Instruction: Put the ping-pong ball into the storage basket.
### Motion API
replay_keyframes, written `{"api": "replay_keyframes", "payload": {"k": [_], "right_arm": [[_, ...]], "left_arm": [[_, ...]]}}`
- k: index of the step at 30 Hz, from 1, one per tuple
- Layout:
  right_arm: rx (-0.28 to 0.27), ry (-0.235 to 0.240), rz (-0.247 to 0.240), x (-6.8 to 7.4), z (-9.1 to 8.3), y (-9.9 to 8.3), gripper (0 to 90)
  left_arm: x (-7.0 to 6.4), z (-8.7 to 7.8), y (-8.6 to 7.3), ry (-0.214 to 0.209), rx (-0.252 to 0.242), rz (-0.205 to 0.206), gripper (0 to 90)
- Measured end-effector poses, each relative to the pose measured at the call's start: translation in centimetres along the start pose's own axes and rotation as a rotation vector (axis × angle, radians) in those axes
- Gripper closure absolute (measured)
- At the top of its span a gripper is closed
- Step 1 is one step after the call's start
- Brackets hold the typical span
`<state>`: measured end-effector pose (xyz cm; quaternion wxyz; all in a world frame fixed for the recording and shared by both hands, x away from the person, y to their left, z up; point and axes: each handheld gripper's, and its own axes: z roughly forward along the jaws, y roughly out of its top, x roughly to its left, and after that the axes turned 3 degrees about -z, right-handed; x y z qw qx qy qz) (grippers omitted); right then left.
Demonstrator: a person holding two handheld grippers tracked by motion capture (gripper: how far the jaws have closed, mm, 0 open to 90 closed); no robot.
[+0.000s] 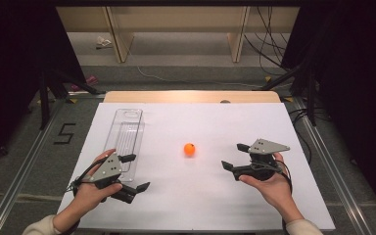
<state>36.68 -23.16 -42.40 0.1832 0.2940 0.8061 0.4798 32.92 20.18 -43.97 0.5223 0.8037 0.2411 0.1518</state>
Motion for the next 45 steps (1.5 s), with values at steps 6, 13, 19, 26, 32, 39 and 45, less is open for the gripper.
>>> {"api": "replay_keyframes", "payload": {"k": [6, 13, 19, 26, 32, 39, 45], "right_arm": [[0.005, 0.002, -0.002, 0.0, 0.6, 0.2, 16.0], [0.005, 0.005, -0.002, -0.1, 1.1, 0.4, 16.0], [0.008, 0.010, -0.001, -0.1, 1.6, 0.6, 16.0], [0.010, 0.015, -0.005, -0.1, 2.0, 0.8, 16.0], [0.014, 0.017, -0.007, 0.0, 2.4, 0.9, 16.0], [0.020, 0.022, -0.012, 0.0, 3.1, 1.1, 16.0], [0.025, 0.027, -0.012, 0.1, 3.7, 1.3, 16.0]], "left_arm": [[0.0, 0.0, 0.0, -0.001, -0.001, 0.001, 0.8], [0.0, 0.0, 0.0, -0.002, -0.001, 0.001, 0.8], [0.0, 0.1, 0.0, -0.003, -0.001, 0.002, 0.8], [0.0, 0.1, 0.0, -0.003, 0.000, 0.003, 0.8], [-0.1, 0.0, 0.0, -0.004, -0.001, 0.001, 0.8], [-0.1, 0.0, 0.0, -0.005, 0.000, 0.004, 0.8], [-0.1, 0.0, 0.0, -0.005, -0.001, 0.004, 0.8]]}}
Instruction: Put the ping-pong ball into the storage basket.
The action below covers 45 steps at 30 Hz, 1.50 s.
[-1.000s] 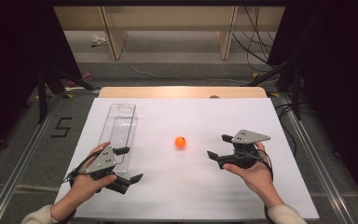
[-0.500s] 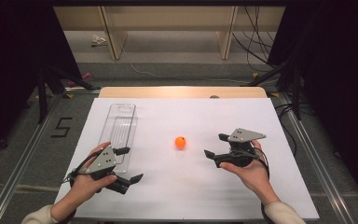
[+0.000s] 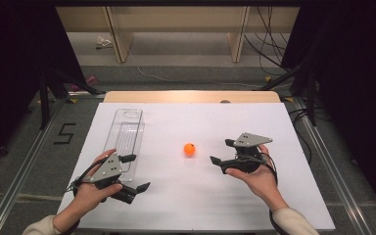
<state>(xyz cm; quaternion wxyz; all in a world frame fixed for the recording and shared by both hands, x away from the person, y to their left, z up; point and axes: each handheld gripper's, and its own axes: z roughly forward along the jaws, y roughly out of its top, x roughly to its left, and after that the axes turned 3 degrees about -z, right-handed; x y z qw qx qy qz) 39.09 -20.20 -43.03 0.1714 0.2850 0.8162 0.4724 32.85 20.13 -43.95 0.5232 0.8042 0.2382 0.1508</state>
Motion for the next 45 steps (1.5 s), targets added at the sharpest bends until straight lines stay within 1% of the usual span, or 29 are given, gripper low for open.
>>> {"api": "replay_keyframes", "payload": {"k": [27, 45], "right_arm": [[0.030, 0.028, -0.008, 0.1, 3.1, 0.8, 16.1], [0.059, 0.039, -0.010, 0.1, 5.9, 1.3, 16.1]], "left_arm": [[0.0, 0.0, 0.0, -0.003, -0.002, -0.001, 0.8], [0.0, -0.1, 0.0, -0.003, -0.004, 0.001, 0.8]]}}
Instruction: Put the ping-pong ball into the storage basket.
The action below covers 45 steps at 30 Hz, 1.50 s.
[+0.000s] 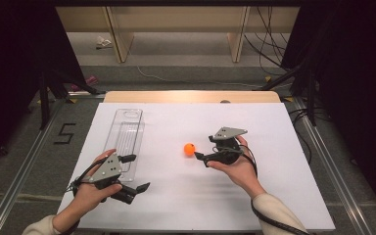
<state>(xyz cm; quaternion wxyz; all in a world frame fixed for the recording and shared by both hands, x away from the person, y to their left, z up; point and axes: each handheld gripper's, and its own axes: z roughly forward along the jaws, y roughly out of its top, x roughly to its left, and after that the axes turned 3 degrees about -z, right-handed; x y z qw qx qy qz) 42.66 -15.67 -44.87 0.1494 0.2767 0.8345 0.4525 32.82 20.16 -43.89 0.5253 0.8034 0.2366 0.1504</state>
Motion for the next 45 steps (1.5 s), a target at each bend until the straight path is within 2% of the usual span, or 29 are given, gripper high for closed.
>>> {"api": "replay_keyframes", "payload": {"k": [30, 45], "right_arm": [[0.063, 0.010, -0.001, -0.4, 4.4, 0.4, 16.1], [0.092, 0.011, -0.003, -0.5, 5.9, 0.3, 16.8]], "left_arm": [[0.0, -0.1, 0.0, -0.001, -0.004, -0.001, 0.8], [0.0, -0.1, 0.0, -0.004, -0.005, -0.001, 0.8]]}}
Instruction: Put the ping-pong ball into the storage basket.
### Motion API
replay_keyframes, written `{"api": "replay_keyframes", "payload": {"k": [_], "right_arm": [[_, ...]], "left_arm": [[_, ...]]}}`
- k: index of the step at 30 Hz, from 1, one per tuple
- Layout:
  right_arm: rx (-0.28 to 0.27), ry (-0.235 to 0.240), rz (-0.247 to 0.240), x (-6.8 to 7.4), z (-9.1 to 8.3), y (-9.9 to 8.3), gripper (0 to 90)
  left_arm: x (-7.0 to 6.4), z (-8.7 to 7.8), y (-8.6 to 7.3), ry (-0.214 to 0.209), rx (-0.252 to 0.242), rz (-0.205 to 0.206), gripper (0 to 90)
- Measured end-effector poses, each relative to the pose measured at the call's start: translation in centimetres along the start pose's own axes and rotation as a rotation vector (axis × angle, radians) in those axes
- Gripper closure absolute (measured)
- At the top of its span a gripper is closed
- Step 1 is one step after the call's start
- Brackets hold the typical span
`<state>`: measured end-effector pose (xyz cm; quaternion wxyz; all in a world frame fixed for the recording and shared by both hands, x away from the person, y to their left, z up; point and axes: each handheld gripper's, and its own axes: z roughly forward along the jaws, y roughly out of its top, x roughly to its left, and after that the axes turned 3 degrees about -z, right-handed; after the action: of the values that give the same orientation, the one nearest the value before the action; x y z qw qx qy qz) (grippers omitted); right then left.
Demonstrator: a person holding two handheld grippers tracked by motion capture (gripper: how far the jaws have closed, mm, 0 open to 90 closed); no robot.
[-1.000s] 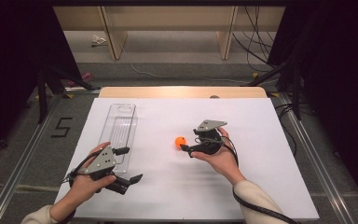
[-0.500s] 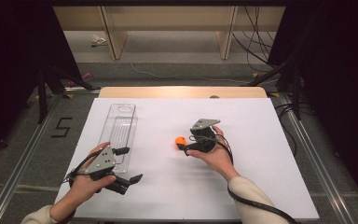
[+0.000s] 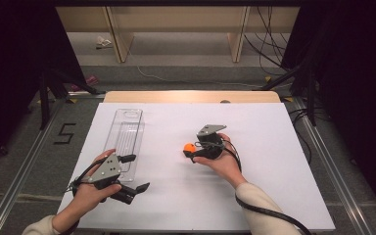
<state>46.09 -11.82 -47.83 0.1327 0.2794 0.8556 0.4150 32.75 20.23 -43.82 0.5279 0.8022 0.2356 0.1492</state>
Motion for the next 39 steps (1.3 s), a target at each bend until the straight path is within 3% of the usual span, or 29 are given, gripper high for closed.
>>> {"api": "replay_keyframes", "payload": {"k": [17, 34, 39], "right_arm": [[0.044, 0.004, -0.012, 0.3, 1.6, -0.1, 29.5], [0.063, 0.023, -0.012, 0.4, 2.2, -0.1, 50.8], [0.064, 0.021, -0.011, 0.4, 2.2, 0.0, 51.1]], "left_arm": [[0.0, 0.0, 0.0, -0.002, -0.002, -0.002, 0.8], [0.0, 0.0, 0.0, -0.005, -0.002, -0.003, 0.8], [0.0, 0.0, 0.0, -0.004, -0.003, -0.003, 0.8]]}}
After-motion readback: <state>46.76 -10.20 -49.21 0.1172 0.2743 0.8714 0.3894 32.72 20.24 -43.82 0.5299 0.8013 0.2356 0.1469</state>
